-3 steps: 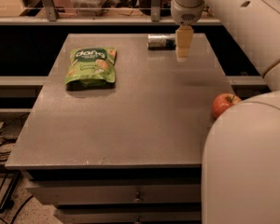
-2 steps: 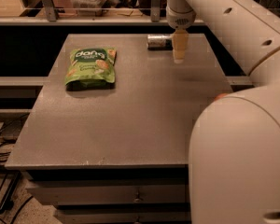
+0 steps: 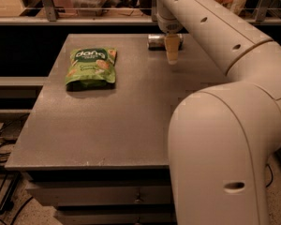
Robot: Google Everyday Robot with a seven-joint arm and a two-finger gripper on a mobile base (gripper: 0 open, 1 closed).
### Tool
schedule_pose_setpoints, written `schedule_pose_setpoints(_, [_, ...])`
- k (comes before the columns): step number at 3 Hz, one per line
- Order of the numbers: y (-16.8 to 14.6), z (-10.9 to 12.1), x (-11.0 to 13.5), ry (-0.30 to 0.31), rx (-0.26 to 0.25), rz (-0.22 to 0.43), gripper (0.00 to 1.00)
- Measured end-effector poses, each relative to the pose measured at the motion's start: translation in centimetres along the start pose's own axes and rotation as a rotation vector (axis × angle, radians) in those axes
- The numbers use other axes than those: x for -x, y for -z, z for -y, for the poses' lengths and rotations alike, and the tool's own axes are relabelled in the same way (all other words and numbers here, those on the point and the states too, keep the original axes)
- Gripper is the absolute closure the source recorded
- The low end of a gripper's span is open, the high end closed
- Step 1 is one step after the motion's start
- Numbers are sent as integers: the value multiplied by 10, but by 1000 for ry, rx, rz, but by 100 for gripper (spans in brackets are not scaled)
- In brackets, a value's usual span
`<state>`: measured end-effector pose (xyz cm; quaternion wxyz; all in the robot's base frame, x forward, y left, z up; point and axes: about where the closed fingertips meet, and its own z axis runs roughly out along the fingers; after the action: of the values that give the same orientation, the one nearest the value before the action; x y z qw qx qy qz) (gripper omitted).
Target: Place redbull can upright
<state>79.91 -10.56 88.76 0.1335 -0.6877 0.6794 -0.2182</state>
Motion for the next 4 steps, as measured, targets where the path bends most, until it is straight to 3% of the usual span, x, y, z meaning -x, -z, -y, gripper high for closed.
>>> schedule_pose_setpoints(2, [-23,11,11,40,17,16,0])
schedule_pose_setpoints(4, [-38,10,12,69,70,66,0])
